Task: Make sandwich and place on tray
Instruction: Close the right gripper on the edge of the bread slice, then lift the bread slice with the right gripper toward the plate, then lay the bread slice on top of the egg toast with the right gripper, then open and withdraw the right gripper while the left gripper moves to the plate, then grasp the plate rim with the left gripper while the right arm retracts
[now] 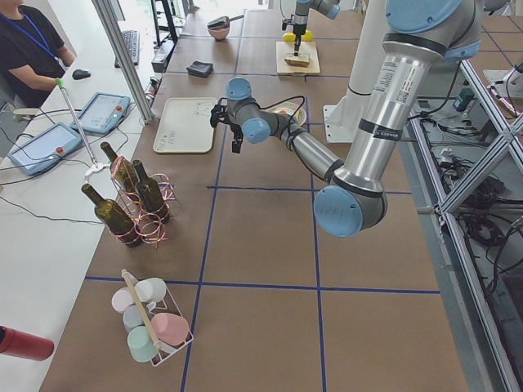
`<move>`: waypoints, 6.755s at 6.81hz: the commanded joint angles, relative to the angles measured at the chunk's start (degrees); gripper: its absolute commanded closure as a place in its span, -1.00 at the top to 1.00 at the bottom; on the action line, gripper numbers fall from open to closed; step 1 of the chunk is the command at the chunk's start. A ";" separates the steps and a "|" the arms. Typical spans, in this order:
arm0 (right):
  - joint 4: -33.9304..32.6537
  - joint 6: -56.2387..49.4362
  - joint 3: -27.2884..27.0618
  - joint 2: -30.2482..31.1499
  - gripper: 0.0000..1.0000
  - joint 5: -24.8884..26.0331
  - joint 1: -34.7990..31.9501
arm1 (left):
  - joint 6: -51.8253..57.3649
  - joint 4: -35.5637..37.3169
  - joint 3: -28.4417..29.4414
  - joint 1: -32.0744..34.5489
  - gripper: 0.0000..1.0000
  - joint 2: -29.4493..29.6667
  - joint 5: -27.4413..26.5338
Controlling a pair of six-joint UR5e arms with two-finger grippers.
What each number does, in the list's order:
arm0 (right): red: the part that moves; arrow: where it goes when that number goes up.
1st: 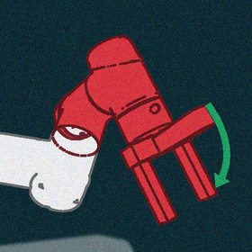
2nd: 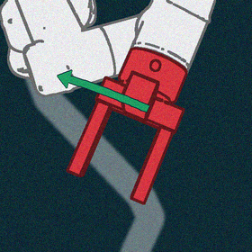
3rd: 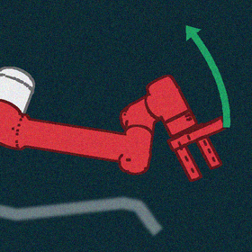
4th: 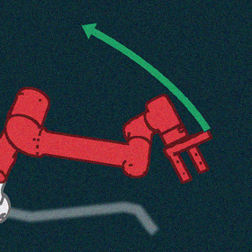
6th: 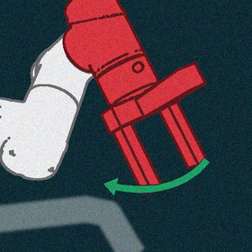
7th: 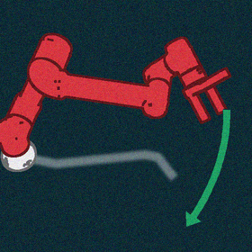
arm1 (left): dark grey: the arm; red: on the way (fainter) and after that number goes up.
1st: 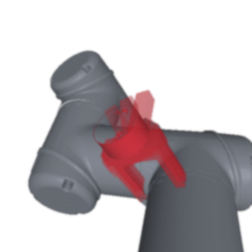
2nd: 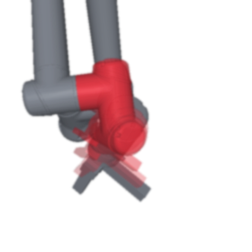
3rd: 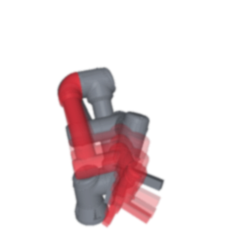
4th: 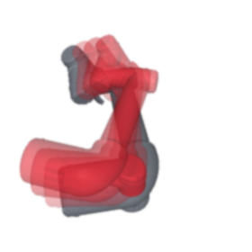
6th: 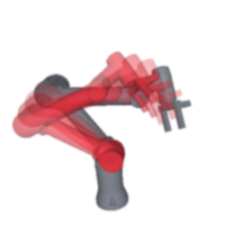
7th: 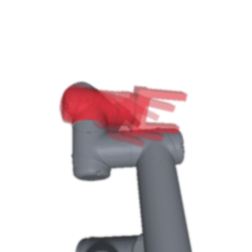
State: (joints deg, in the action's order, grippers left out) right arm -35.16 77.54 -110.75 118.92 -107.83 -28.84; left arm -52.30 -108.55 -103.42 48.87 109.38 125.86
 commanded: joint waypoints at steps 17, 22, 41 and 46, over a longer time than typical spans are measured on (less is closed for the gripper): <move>-22.20 15.01 0.10 -48.85 -1.00 2.21 5.49 | -9.66 0.00 0.58 -4.04 0.99 4.70 -0.62; -23.81 14.75 2.46 -48.78 -1.00 5.09 8.10 | -9.66 0.00 0.58 -4.04 0.99 4.70 -0.62; -24.07 14.75 1.59 -49.22 1.00 -10.82 -12.20 | -25.83 -5.98 8.05 -26.10 -0.49 10.86 -11.69; -24.07 14.40 1.33 -48.43 1.00 -14.60 -15.89 | -25.92 -6.50 7.53 -25.93 -1.00 10.86 -11.43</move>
State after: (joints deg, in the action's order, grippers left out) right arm -59.24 92.18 -109.43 70.20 -122.25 -44.33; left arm -78.19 -115.06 -95.33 22.80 120.30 114.29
